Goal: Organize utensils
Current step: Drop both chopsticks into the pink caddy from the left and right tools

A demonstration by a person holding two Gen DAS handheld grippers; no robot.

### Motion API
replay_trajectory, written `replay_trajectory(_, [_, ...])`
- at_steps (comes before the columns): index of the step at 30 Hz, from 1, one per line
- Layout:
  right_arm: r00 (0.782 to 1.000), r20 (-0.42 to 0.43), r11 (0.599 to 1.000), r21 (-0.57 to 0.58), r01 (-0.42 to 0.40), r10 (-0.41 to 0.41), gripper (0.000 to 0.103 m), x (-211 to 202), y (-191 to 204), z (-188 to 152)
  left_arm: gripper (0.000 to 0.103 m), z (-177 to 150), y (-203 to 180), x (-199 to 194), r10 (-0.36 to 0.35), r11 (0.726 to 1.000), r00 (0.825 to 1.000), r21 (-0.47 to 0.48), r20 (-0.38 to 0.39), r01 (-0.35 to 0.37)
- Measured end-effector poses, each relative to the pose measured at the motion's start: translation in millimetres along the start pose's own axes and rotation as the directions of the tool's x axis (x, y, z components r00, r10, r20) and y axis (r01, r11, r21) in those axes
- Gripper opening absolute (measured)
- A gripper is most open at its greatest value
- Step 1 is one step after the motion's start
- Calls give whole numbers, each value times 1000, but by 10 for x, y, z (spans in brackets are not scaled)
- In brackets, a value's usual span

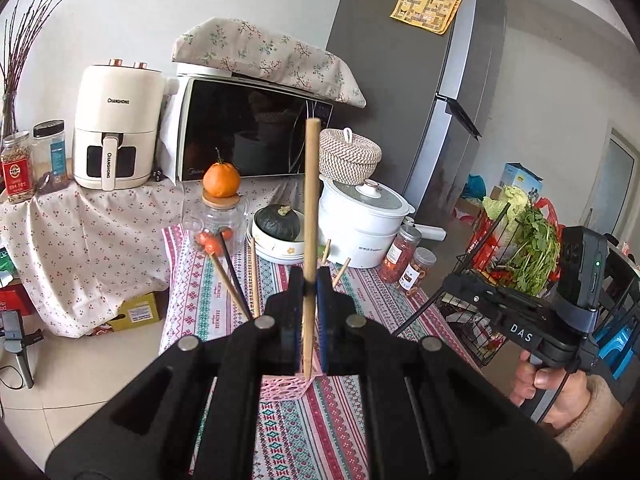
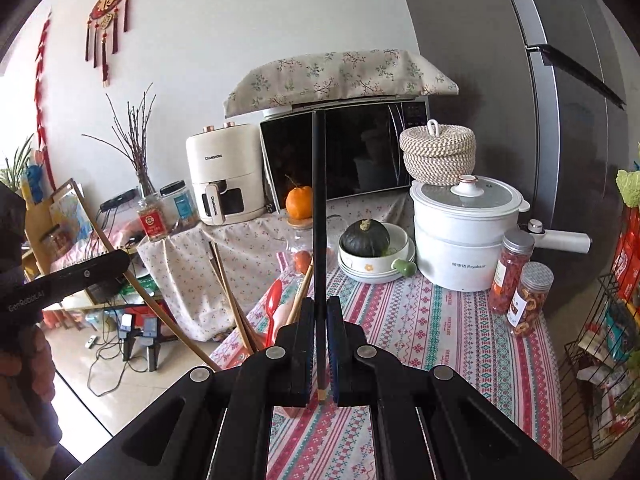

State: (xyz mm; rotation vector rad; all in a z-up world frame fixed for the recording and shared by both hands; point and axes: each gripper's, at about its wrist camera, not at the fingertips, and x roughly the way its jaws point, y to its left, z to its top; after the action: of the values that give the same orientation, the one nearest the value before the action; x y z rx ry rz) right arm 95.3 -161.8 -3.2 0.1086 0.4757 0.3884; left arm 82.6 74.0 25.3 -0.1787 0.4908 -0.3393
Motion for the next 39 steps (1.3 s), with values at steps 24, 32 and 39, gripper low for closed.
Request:
replay_trajectory(24, [994, 50, 995, 44, -95, 92, 6, 22, 224, 134, 56, -177, 195, 670, 108, 986, 976, -102, -189, -129])
replay_trajectory(32, [994, 2, 993, 48, -111, 111, 6, 308, 349, 115, 86, -268, 314, 498, 148, 979, 958, -99, -244, -177])
replay_trajectory(39, [993, -65, 994, 36, -99, 101, 6, 620, 434, 13, 90, -430, 480, 420, 165, 977, 939, -83, -303, -198])
